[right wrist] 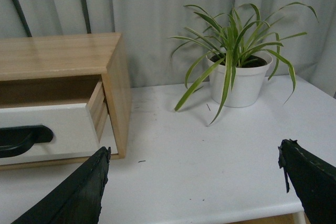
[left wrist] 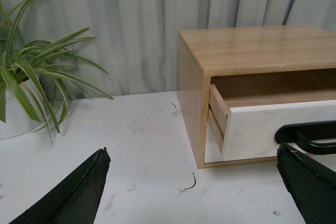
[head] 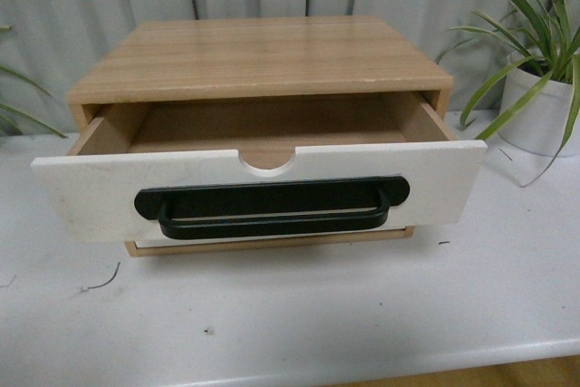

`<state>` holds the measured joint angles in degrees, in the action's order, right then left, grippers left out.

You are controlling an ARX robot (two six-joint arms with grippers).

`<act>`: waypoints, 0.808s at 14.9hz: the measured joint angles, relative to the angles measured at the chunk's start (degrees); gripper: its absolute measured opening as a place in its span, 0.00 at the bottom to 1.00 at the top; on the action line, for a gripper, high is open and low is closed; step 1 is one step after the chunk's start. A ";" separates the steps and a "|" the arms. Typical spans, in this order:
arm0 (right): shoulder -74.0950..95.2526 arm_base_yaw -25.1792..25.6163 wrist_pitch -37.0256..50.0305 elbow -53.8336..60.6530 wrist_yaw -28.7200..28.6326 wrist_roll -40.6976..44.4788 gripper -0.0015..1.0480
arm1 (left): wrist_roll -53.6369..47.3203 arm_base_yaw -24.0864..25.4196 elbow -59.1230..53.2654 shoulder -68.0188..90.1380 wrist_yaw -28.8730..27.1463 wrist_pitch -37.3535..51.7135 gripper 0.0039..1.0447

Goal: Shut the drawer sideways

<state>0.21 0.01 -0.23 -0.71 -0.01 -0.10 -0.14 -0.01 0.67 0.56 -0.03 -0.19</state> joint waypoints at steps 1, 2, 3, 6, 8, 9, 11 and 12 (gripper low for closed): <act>0.00 0.00 0.00 0.00 0.00 0.00 0.94 | 0.00 0.00 0.00 0.00 0.00 -0.02 0.94; 0.00 0.00 0.00 0.00 0.00 0.00 0.94 | 0.00 0.00 0.00 -0.02 0.00 0.00 0.94; 0.00 0.00 0.00 0.00 0.00 0.00 0.94 | 0.00 0.00 0.00 0.00 0.00 -0.02 0.94; 0.00 0.00 0.00 0.00 0.00 0.02 0.94 | 0.00 0.00 0.00 0.00 0.00 0.00 0.94; 0.00 0.00 0.02 0.00 0.00 0.00 0.94 | 0.00 0.00 0.00 0.00 0.00 0.00 0.94; 0.00 0.00 0.00 0.00 0.00 0.00 0.94 | 0.00 0.00 0.00 0.00 0.00 0.00 0.94; 0.00 0.00 0.00 0.00 0.00 0.00 0.94 | 0.00 0.00 0.00 0.00 0.00 -0.02 0.94; 0.00 0.00 0.00 0.00 0.00 0.02 0.94 | 0.00 0.00 0.00 0.00 0.00 -0.02 0.94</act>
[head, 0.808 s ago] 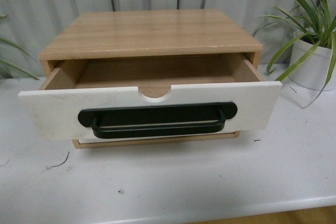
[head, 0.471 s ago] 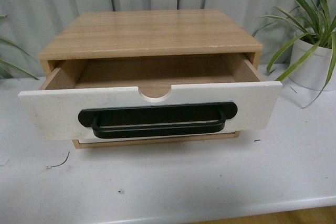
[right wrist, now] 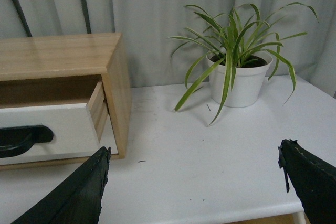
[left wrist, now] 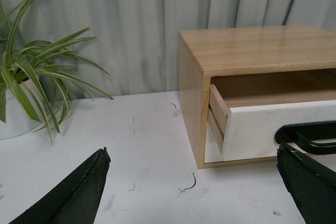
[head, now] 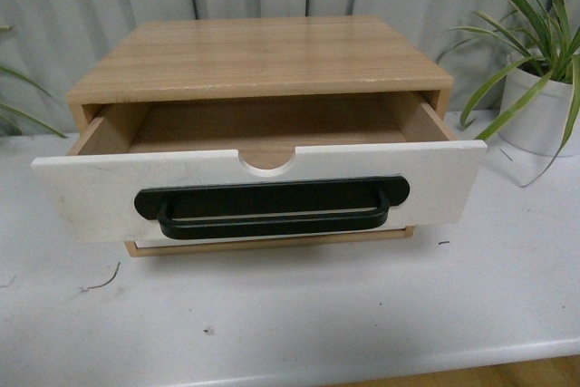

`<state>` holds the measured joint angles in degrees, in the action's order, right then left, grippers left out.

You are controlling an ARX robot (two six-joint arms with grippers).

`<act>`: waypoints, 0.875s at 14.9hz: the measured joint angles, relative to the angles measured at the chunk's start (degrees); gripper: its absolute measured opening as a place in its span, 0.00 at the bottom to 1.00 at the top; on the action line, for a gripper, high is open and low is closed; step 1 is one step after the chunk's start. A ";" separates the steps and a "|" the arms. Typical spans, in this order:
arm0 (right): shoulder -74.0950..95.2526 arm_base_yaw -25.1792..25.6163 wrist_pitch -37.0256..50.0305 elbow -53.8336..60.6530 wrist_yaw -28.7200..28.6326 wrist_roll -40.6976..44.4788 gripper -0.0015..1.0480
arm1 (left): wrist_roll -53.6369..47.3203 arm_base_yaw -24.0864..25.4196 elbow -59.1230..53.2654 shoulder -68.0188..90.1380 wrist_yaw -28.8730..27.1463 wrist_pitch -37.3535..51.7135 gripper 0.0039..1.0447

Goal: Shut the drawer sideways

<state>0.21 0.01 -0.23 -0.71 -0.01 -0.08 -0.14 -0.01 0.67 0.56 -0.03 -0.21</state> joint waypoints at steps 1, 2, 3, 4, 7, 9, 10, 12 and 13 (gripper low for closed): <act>0.00 0.00 0.00 0.00 0.00 -0.02 0.94 | 0.00 0.00 0.00 0.00 0.00 0.02 0.94; 0.00 0.00 0.00 0.00 0.00 -0.02 0.94 | 0.00 0.00 0.00 0.00 0.00 0.02 0.94; 0.00 0.00 0.00 0.00 0.00 0.00 0.94 | 0.00 0.00 0.00 -0.02 0.00 0.02 0.94; 0.00 0.00 0.00 0.00 0.00 -0.02 0.94 | 0.00 0.00 0.00 0.00 0.00 0.00 0.94; 0.00 0.00 0.00 0.00 0.00 -0.02 0.94 | 0.00 0.00 0.00 -0.02 0.00 0.02 0.94; 0.00 0.00 0.00 0.00 0.00 -0.02 0.94 | 0.00 0.00 0.00 -0.02 0.00 0.02 0.94; 0.00 0.00 0.00 0.00 0.00 -0.02 0.94 | 0.00 0.00 0.00 0.00 0.00 0.02 0.94; 0.00 0.00 0.02 0.00 0.00 -0.02 0.94 | 0.00 0.00 0.00 0.00 0.00 0.02 0.94; 0.00 0.00 0.02 0.00 0.00 -0.02 0.94 | 0.00 0.00 0.00 -0.02 0.00 0.02 0.94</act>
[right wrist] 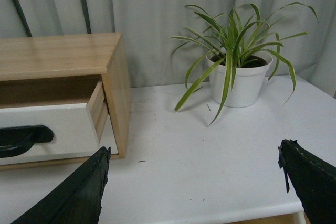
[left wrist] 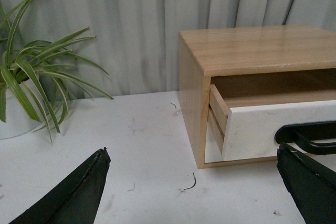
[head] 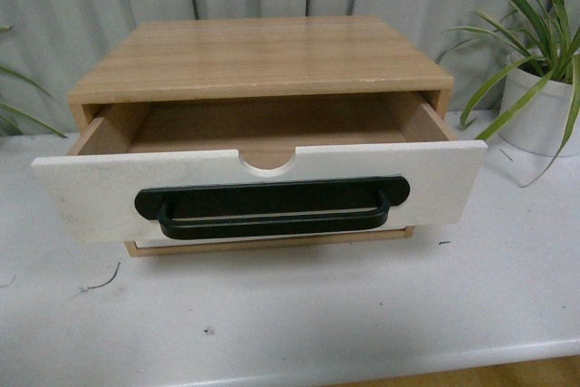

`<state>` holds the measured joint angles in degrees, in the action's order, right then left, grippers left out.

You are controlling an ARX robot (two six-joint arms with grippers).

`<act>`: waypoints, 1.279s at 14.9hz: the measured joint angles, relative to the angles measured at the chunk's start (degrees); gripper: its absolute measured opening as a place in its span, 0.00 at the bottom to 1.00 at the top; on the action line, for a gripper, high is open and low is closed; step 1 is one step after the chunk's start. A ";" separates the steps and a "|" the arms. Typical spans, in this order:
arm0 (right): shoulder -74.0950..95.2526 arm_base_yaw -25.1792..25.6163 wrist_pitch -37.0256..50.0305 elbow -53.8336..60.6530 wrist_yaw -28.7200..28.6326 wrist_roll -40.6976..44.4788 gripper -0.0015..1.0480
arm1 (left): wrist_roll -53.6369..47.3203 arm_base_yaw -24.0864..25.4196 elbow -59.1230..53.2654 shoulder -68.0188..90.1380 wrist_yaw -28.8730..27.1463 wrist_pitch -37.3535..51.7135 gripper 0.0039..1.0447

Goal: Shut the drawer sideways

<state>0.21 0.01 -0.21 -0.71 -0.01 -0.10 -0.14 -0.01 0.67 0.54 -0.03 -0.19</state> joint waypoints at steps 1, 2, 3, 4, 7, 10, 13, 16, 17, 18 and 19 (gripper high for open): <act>0.00 0.00 -0.02 0.00 0.00 0.00 0.94 | 0.00 0.00 0.00 0.02 0.00 0.00 0.94; 0.00 0.00 -0.02 0.00 0.00 0.00 0.94 | 0.00 0.00 0.00 0.00 0.00 -0.02 0.94; 0.00 0.00 -0.02 0.00 0.00 0.00 0.94 | 0.00 0.00 0.00 0.02 0.00 0.00 0.94; 0.02 -0.04 0.02 0.00 0.24 -0.02 0.94 | 0.00 0.00 0.00 0.00 0.00 0.00 0.94; 28.30 -11.85 -5.22 -8.37 6.45 7.58 0.94 | -11.45 -15.87 0.42 8.90 7.85 -0.79 0.94; 43.23 -17.53 -2.19 -12.35 0.61 20.22 0.94 | -30.08 -20.44 0.42 26.32 9.97 11.78 0.94; 59.60 -21.11 8.04 -18.01 -0.22 28.26 0.94 | -44.22 -21.31 2.43 51.08 7.39 33.24 0.94; 71.36 -24.20 14.60 -24.04 -0.83 30.23 0.94 | -45.83 -24.59 5.14 69.07 2.62 51.12 0.94; 74.97 -24.81 15.93 -25.57 -1.31 30.51 0.94 | -45.81 -24.57 5.81 73.07 2.19 53.77 0.94; 77.75 -24.85 16.66 -26.82 -1.55 31.19 0.94 | -45.81 -24.22 6.67 76.19 1.31 55.82 0.94; 81.31 -25.16 17.57 -28.83 -1.55 31.69 0.94 | -45.53 -23.74 8.17 80.28 0.15 58.42 0.94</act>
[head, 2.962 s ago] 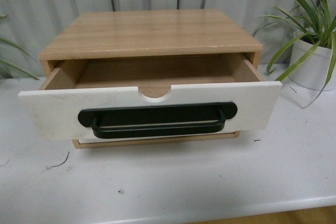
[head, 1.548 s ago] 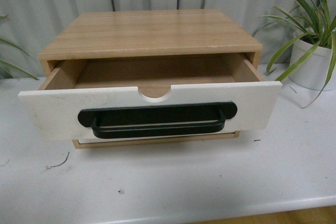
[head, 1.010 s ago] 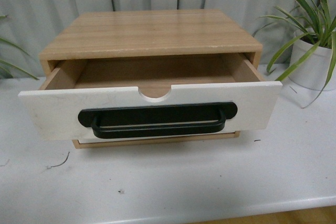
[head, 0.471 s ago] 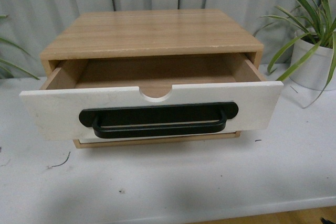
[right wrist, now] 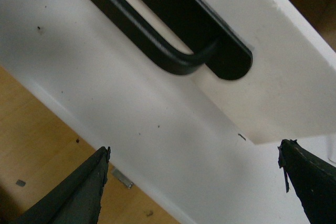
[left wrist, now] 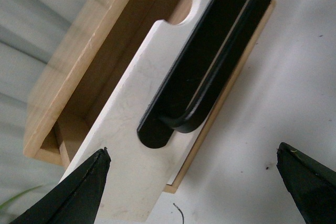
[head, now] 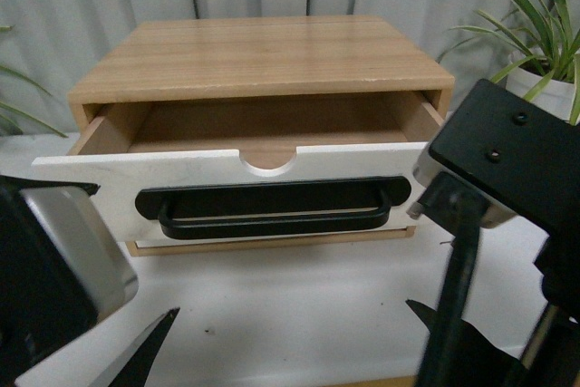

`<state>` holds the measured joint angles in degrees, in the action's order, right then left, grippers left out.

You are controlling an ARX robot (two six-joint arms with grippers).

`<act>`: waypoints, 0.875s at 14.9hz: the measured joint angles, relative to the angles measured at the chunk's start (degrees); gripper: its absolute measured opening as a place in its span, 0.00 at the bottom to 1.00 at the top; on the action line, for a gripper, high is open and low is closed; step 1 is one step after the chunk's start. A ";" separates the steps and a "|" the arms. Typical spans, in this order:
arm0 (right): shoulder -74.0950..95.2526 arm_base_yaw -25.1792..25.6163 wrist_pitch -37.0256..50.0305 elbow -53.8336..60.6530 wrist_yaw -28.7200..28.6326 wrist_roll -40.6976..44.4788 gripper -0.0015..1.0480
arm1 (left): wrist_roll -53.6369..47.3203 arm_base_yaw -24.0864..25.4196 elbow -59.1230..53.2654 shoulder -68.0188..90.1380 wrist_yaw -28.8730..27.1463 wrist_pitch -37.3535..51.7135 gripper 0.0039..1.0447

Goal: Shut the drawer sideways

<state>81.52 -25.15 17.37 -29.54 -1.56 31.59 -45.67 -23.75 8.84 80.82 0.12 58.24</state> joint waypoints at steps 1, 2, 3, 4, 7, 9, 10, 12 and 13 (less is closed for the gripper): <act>2.12 0.02 0.66 -1.44 -0.02 0.11 0.94 | 0.17 0.02 1.05 2.60 -0.87 1.70 0.94; 4.28 0.02 1.55 -3.13 -0.24 0.24 0.94 | 0.22 0.07 2.01 5.31 -1.16 3.39 0.94; 5.79 0.02 1.90 -4.46 -0.66 0.24 0.94 | 0.22 0.35 2.82 7.28 -1.20 4.04 0.94; 7.67 0.07 2.49 -5.99 -0.83 0.28 0.94 | 0.24 1.03 4.00 9.55 -1.20 4.50 0.94; 12.90 0.85 3.15 -10.25 -1.68 0.26 0.94 | 0.33 3.13 8.02 14.78 -1.01 6.08 0.94; 15.23 1.70 3.26 -13.53 -2.54 0.37 0.94 | 0.22 4.13 11.67 17.97 -1.01 6.38 0.94; 16.48 2.21 3.21 -15.23 -3.02 0.42 0.94 | 0.15 4.24 13.64 19.52 -1.01 6.25 0.94; 19.37 3.34 3.26 -18.47 -3.45 0.50 0.94 | -0.11 4.70 17.64 23.12 -1.03 5.95 0.94; 20.76 3.91 3.30 -19.89 -3.54 0.57 0.94 | -0.35 4.79 19.39 24.61 -1.03 5.31 0.94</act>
<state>102.28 -21.23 20.67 -49.43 -5.10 32.16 -46.02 -18.96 28.23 105.43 -0.91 63.55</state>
